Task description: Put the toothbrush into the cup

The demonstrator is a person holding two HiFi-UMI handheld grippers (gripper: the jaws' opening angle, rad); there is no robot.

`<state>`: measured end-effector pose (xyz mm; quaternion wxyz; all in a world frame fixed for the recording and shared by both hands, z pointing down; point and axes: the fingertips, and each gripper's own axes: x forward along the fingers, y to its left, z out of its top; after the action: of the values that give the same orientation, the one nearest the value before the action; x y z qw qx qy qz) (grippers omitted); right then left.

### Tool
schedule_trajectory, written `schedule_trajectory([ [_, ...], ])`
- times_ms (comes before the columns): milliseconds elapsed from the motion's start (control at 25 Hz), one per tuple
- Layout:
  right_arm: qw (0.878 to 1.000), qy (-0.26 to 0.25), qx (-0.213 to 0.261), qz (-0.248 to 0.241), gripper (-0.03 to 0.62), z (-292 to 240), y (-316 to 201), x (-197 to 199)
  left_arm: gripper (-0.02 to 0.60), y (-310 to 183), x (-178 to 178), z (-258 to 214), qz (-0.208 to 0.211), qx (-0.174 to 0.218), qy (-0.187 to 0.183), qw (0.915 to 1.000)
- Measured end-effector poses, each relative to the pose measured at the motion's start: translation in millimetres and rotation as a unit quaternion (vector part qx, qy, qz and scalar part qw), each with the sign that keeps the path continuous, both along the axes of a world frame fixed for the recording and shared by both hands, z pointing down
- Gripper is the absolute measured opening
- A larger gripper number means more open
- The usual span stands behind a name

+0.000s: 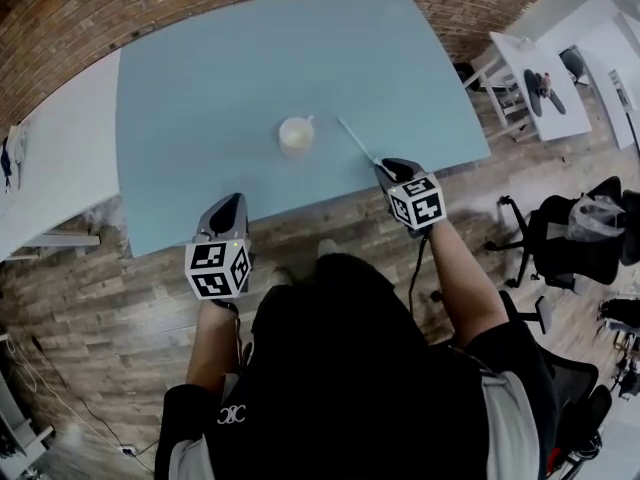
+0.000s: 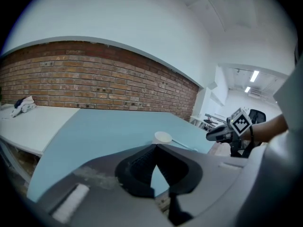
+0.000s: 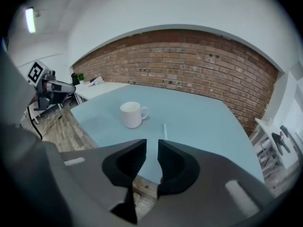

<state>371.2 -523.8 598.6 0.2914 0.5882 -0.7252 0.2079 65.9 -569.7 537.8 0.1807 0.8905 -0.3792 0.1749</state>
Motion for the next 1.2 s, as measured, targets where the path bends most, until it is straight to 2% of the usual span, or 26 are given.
schedule_trajectory([
  [240,0.993,0.021,-0.095,-0.063,0.1,50,-45,16,0.008,1,12,2,-0.021,-0.005,-0.015,0.9996],
  [440,0.98,0.02,-0.176,-0.089,0.135,88,-59,21,0.008,3,6,5,-0.05,-0.013,-0.024,0.9984],
  [720,0.971,0.015,-0.218,-0.094,0.129,116,-65,28,0.008,5,-1,10,-0.079,-0.02,-0.03,0.9962],
  [880,0.964,0.022,-0.245,-0.101,0.073,127,-59,33,0.008,10,-2,11,-0.09,-0.022,-0.031,0.9952],
  [1200,0.962,0.014,-0.249,-0.108,0.029,134,-61,32,0.008,13,-3,14,-0.103,-0.02,-0.031,0.994],
])
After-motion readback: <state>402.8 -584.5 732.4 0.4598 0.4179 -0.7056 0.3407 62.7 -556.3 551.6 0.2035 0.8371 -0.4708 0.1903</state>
